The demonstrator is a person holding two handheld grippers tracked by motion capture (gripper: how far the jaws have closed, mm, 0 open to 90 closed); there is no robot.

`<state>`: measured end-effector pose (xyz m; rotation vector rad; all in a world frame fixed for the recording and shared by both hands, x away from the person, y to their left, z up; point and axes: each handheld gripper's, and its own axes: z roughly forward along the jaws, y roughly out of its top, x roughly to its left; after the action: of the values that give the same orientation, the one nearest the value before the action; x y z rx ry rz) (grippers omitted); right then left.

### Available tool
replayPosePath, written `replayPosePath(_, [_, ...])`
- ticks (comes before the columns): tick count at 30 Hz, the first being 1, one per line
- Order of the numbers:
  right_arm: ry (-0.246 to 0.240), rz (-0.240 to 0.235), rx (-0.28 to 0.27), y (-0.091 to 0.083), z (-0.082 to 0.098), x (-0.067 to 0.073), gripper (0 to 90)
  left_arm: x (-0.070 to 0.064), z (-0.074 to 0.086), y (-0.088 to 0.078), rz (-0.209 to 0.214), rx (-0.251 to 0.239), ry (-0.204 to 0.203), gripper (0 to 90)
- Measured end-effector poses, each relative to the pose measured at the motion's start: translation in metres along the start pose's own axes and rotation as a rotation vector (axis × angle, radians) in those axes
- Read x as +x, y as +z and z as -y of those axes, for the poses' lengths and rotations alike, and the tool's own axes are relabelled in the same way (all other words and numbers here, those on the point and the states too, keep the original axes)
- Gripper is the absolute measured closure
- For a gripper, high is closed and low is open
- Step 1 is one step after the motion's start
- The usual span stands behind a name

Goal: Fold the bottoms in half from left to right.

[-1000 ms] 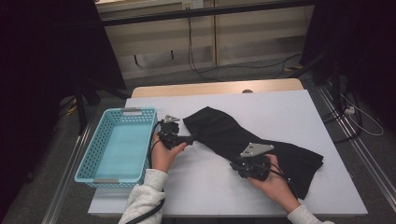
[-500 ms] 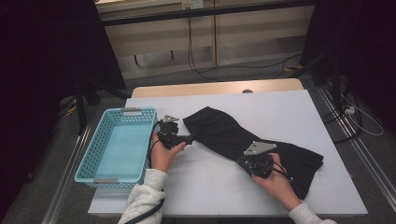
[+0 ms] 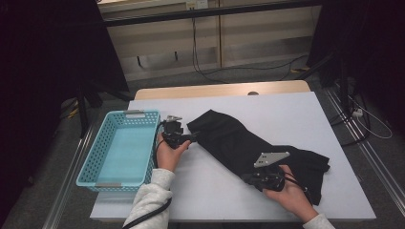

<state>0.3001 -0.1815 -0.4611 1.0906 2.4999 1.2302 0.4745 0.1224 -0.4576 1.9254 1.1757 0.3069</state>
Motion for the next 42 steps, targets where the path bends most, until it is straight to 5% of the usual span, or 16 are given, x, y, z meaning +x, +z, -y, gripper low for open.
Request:
replayPosePath(6, [0.001,-0.003,-0.011,-0.006,0.005,-0.002,90.0,-0.001,0.001,0.013,-0.013,-0.002,-0.017,49.9])
replayPosePath(10, [-0.009,0.001,-0.007,-0.004,0.005,0.0,90.0,0.0,-0.006,0.016,-0.002,0.016,-0.056,76.3])
replayPosePath(14, [-0.008,-0.009,-0.007,-0.001,0.006,0.001,90.0,0.003,-0.015,0.007,-0.039,-0.005,-0.078,81.6])
replayPosePath(20, [-0.031,-0.014,-0.006,0.002,0.002,0.007,83.4,0.008,-0.017,-0.005,-0.078,-0.041,-0.086,78.5])
replayPosePath(24, [-0.018,0.032,-0.043,-0.011,-0.003,-0.001,70.7,0.009,-0.015,-0.003,-0.08,-0.026,-0.09,62.0])
replayPosePath(31, [0.113,0.195,-0.14,-0.046,-0.002,-0.053,60.8,0.005,-0.011,-0.005,-0.051,0.004,-0.049,40.2])
replayPosePath(36, [0.155,0.319,-0.129,-0.048,-0.007,-0.09,62.2,-0.002,-0.004,-0.006,-0.03,0.022,-0.012,31.2])
replayPosePath(42, [0.18,0.344,-0.095,-0.03,-0.019,-0.111,64.4,-0.007,-0.001,-0.008,-0.026,0.037,0.022,27.2])
